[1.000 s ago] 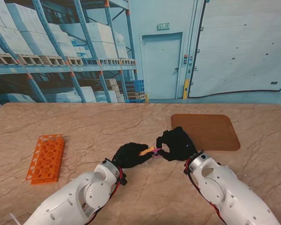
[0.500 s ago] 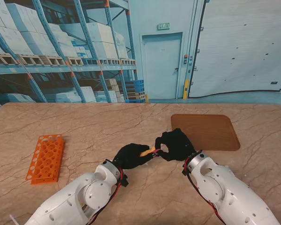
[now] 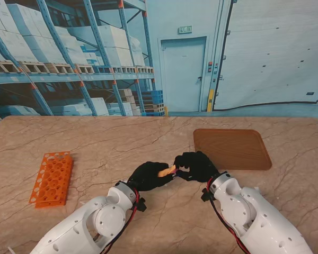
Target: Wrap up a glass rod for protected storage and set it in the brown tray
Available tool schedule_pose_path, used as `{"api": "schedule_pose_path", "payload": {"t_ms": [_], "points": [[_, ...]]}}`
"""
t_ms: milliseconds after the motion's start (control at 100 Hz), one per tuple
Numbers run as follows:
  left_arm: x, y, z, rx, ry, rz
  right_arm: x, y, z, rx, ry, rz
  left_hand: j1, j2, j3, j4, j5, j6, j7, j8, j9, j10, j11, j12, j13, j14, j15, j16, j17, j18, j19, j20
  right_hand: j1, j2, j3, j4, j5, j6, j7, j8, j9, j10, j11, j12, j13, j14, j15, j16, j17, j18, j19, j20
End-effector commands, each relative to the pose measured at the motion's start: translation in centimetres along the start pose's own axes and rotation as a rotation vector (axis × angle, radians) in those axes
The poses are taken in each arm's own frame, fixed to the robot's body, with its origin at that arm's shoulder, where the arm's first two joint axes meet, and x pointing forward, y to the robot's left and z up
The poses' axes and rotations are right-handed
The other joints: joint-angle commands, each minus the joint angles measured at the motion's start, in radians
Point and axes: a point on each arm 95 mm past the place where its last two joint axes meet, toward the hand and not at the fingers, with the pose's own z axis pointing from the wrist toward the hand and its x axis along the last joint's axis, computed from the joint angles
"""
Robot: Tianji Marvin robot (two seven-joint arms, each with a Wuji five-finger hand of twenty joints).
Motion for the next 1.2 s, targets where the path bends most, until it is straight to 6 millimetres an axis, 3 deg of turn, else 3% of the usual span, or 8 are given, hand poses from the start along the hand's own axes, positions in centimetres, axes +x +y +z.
{"api": "schedule_pose_path", "payload": {"t_ms": [0,170,200,360,480,730,890,1190], "points": [[0.9,0.1,0.1,0.009,0.008,-0.030,0.6,-0.8,-0.1,0.013,-0.010,0.020,0.031,-0.057,0.097,0.063,-0.001,0.022,0.047,-0.014,0.088,-0.058,0.094,0.006,0.034,0.017,0.124,-0.004,-0.008,-0.110,0.251,0.024,0.005,-0.009,-0.015,-0.023,0.024,-0.012,0.000,0.003,0.008,0.014,0.001,0.005,0.012,-0.003,-0.006,0.009,-0.010,0.004,0.007,0.005],[0.9,0.0,0.0,0.024,0.002,-0.048,0.8,-1.4,-0.4,0.032,-0.041,0.097,0.027,-0.053,0.114,0.056,-0.009,0.021,0.051,-0.023,0.084,-0.056,0.093,0.006,0.034,0.017,0.124,-0.004,-0.008,-0.109,0.251,0.023,-0.017,-0.026,-0.016,-0.029,0.046,-0.011,0.005,0.004,0.019,0.015,0.000,0.005,0.016,0.000,-0.005,0.011,-0.012,0.009,0.002,0.007],[0.9,0.0,0.0,0.027,0.000,-0.055,0.8,-1.5,-0.4,0.036,-0.046,0.107,0.017,-0.054,0.138,0.040,-0.013,0.023,0.060,-0.033,0.081,-0.051,0.094,0.005,0.034,0.017,0.124,-0.004,-0.008,-0.107,0.251,0.019,-0.022,-0.028,-0.017,-0.030,0.050,-0.013,0.005,0.005,0.021,0.016,0.000,0.006,0.017,0.002,-0.005,0.011,-0.012,0.010,0.002,0.007],[1.0,-0.1,-0.1,0.037,-0.010,-0.081,1.1,-2.2,-0.7,0.052,-0.071,0.163,0.021,-0.050,0.162,0.025,-0.036,0.036,0.054,-0.044,0.064,-0.018,0.093,0.004,0.034,0.017,0.124,-0.004,-0.009,-0.097,0.251,0.022,-0.025,-0.030,-0.014,-0.033,0.061,-0.011,0.006,0.004,0.030,0.020,0.001,0.007,0.020,0.008,-0.005,0.013,-0.012,0.015,-0.001,0.009],[1.0,-0.2,-0.1,0.044,-0.014,-0.094,1.3,-2.7,-0.9,0.059,-0.084,0.188,0.033,-0.054,0.181,0.011,-0.062,0.043,0.054,-0.052,0.049,-0.017,0.096,0.003,0.034,0.022,0.121,-0.005,-0.009,-0.093,0.251,0.023,-0.022,-0.030,-0.012,-0.036,0.065,-0.009,0.005,0.004,0.035,0.019,0.004,0.009,0.023,0.007,-0.005,0.014,-0.012,0.015,-0.002,0.011],[0.9,-0.5,-0.1,0.077,-0.018,-0.086,1.8,-3.3,-1.9,0.043,-0.108,0.239,0.057,-0.098,0.201,0.014,-0.077,0.036,0.069,-0.071,0.045,-0.034,0.101,-0.004,0.034,0.023,0.120,-0.003,-0.009,-0.091,0.251,0.019,0.018,-0.047,0.012,-0.028,0.066,0.012,-0.010,-0.013,0.051,0.016,0.009,0.010,0.027,0.013,-0.003,0.016,-0.008,0.016,-0.003,0.016],[0.6,-0.7,0.0,0.108,-0.024,-0.067,1.8,-3.4,-2.7,0.025,-0.116,0.239,0.060,-0.088,0.183,0.013,-0.077,0.032,0.100,-0.049,0.054,-0.062,0.107,-0.007,0.034,0.023,0.120,-0.003,-0.009,-0.098,0.251,0.015,0.023,-0.058,0.028,-0.026,0.080,0.021,-0.010,-0.020,0.073,0.011,0.010,0.008,0.032,0.014,0.000,0.017,-0.005,0.020,-0.005,0.019],[0.5,-0.8,0.0,0.134,-0.050,-0.082,1.6,-3.4,-3.7,-0.042,-0.077,0.169,0.089,-0.058,0.130,-0.011,-0.092,0.041,0.091,-0.022,0.047,-0.065,0.107,-0.011,0.034,0.023,0.119,-0.002,-0.010,-0.097,0.251,0.006,0.021,-0.066,0.038,-0.026,0.096,0.020,-0.009,-0.028,0.105,0.001,0.013,0.004,0.040,0.014,0.007,0.018,-0.004,0.025,-0.005,0.023]]}}
